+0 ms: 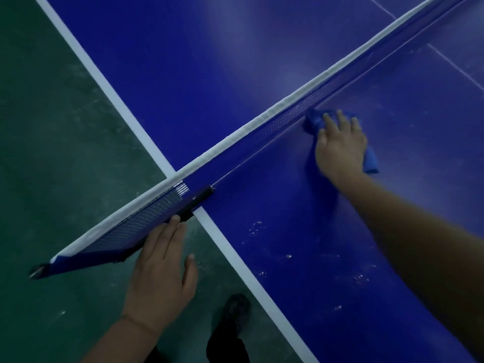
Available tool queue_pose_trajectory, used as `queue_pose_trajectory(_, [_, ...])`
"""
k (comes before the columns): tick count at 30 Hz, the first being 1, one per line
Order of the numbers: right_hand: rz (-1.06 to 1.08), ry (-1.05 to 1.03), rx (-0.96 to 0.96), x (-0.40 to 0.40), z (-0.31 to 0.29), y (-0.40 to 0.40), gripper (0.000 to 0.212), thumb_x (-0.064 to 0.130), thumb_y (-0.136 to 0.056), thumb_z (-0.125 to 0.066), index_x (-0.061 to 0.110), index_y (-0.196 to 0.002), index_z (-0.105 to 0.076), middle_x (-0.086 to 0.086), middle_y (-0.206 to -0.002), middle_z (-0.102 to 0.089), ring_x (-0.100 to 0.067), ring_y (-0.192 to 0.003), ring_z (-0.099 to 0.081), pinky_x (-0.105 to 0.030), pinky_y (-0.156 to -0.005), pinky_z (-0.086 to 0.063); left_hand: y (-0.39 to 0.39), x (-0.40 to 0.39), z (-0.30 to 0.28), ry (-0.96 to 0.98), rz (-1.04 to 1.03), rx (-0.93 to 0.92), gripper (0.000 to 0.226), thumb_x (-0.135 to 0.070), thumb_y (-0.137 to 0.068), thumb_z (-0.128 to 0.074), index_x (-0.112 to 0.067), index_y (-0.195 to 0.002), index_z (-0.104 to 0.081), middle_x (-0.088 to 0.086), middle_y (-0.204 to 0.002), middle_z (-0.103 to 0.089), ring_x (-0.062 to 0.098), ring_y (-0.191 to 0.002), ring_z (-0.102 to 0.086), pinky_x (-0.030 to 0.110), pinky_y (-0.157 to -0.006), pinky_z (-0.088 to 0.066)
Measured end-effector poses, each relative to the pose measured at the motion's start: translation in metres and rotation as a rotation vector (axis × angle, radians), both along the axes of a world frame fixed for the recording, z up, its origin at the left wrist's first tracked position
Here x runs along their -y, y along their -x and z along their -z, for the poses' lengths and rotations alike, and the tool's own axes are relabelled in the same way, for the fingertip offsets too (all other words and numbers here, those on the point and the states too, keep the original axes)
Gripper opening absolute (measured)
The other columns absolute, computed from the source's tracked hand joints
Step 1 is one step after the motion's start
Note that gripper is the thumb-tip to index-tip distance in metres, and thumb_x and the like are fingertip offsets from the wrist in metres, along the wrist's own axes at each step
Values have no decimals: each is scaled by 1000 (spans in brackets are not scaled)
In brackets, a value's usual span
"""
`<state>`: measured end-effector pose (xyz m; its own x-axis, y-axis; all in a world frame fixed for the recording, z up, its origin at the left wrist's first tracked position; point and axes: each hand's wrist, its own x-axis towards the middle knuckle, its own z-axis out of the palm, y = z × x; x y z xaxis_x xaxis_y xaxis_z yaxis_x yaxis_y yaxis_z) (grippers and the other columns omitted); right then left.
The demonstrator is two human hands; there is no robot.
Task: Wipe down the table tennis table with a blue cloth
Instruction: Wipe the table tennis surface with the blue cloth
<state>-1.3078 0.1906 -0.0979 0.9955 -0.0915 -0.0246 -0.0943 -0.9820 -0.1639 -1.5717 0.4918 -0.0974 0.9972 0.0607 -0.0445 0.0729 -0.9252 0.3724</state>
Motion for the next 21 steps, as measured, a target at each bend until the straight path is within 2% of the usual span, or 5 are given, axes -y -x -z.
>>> queue_pose_trajectory(7, [-734, -53, -83, -108, 9, 136, 50, 39, -99, -32, 27, -145, -45, 0, -155, -39, -31, -145, -27, -50, -117, -23, -3, -1, -6, 41, -23, -3, 59, -30, -88, -41, 5, -133, -55, 16, -141, -54, 34, -129, -47, 35, -113, -30])
queue_pose_trajectory(9, [-713, -63, -57, -89, 9, 110, 45, 37, -98, -42, 25, -140, -51, -2, -151, -44, -31, -142, -33, -51, -116, -27, -4, -2, -8, 37, -18, -16, 60, -31, -88, -40, 4, -134, -55, 16, -140, -54, 34, -128, -48, 37, -112, -32])
queue_pose_trajectory(14, [-263, -120, 52, -90, 5, 52, 33, 37, -99, -44, 15, -117, -62, -9, -126, -57, -33, -115, -50, -47, -100, -38, -4, -2, -11, 61, -23, -48, 61, -33, -89, -39, 3, -135, -54, 16, -142, -52, 36, -130, -47, 44, -111, -36])
queue_pose_trajectory(19, [-684, -87, 66, -115, 17, 121, 41, 32, -95, -41, 23, -132, -58, -8, -130, -55, -31, -116, -48, -50, -100, -37, -4, -2, -13, 69, -17, -67, 61, -32, -88, -41, 3, -135, -54, 16, -142, -52, 35, -130, -45, 39, -111, -31])
queue_pose_trajectory(21, [-684, -58, 56, -104, 16, 109, 44, 32, -97, -41, 25, -137, -56, -8, -133, -54, -33, -120, -47, -52, -102, -36, -4, -3, -14, 72, -6, -74, 61, -33, -88, -40, 4, -136, -53, 17, -143, -52, 36, -131, -45, 39, -113, -30])
